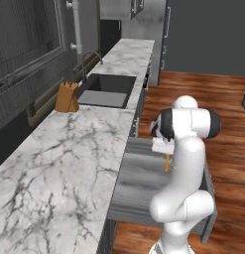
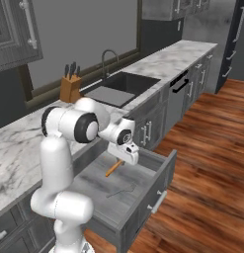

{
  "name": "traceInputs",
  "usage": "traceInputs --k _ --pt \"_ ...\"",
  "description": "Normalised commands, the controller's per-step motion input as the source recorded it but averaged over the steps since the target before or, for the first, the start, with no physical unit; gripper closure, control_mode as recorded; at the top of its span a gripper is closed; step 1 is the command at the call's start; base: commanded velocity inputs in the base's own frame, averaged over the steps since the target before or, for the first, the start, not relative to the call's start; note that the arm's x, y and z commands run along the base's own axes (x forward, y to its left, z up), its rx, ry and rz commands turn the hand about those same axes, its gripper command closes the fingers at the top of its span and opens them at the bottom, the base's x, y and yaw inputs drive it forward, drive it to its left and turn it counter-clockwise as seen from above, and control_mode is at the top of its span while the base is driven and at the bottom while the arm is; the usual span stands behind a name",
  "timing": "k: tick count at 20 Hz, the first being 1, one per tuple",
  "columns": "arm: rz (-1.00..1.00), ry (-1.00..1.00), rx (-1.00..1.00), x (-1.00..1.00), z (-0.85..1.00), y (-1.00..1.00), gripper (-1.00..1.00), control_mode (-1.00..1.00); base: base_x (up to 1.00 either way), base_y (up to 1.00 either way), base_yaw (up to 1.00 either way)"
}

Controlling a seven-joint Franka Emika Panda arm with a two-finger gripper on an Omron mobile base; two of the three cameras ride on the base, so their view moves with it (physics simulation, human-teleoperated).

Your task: Organize the utensils by type. Pick up the wooden spoons from the counter and place them in the open cabinet. Then pick up the metallic utensils from the counter and place them in the open drawer.

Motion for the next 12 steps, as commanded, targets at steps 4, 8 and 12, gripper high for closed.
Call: traceInputs --k 4,8,12 --pt "0.0 0.0 0.0 0.3 -0.64 0.14 1.0 -1.0 0.0 0.0 0.0" --pt "0.0 0.0 0.0 0.18 -0.72 0.16 1.0 -1.0 0.0 0.0 0.0" --pt "0.0 0.01 0.0 0.34 -0.6 0.09 1.0 -1.0 0.0 0.0 0.0"
